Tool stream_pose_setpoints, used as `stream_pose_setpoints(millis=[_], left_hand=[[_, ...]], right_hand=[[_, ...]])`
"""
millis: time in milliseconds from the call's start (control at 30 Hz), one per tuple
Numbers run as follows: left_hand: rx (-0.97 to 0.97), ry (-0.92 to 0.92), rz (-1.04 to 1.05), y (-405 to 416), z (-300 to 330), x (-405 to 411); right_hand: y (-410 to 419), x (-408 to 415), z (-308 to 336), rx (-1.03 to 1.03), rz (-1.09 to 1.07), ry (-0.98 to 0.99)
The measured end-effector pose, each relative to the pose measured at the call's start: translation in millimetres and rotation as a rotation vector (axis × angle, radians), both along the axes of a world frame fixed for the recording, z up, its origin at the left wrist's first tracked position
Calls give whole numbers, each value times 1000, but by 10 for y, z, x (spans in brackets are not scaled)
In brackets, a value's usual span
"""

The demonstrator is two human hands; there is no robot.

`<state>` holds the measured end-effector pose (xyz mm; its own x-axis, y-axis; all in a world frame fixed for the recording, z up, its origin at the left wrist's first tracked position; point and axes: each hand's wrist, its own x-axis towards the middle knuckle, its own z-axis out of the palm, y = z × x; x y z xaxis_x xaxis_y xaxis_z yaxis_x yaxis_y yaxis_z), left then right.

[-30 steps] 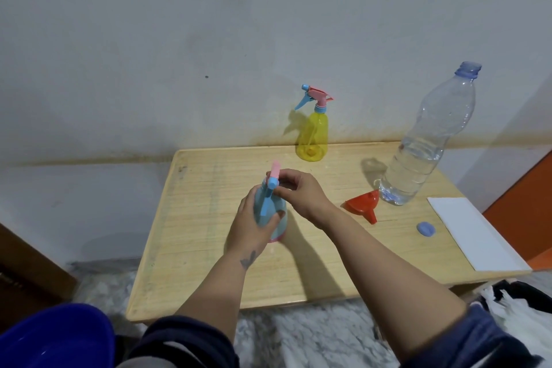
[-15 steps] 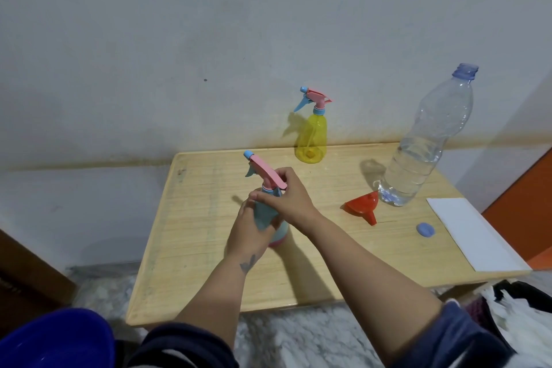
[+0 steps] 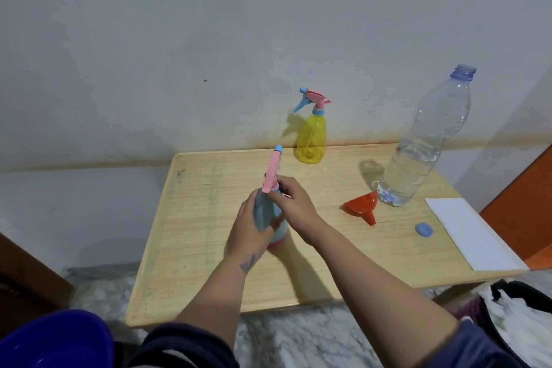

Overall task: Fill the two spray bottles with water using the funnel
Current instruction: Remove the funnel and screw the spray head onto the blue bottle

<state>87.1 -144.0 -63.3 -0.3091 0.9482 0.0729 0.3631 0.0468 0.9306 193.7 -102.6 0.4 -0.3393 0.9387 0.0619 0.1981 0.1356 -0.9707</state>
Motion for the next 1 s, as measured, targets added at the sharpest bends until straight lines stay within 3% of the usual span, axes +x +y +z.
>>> stream_pose_setpoints(millis=[167,300,367,600,733,867,1000], left_hand=[[-17,39,34,2,-15,5],[-13,34,11,1,-10,-20],[-28,42,-11,-5,7,-23],[-138,45,-48,-4,-117,-117],[-149,134,-16,23,-131,-137],[-203,285,18,3,-76,-106],[-225,288,50,-13,-76,-63]], right_hand=[[13,-28,-39,17,-168,-2],[-19,-14,-37,-49,-102,46],[-28,-1,-63,26,-63,0],[8,-72,-25,41,-177,-36],[-32,-71,-51,89,-66,-61],[-18,-115,-38,95,-190,-83],[-72,-164,-57,28,-223,-10]])
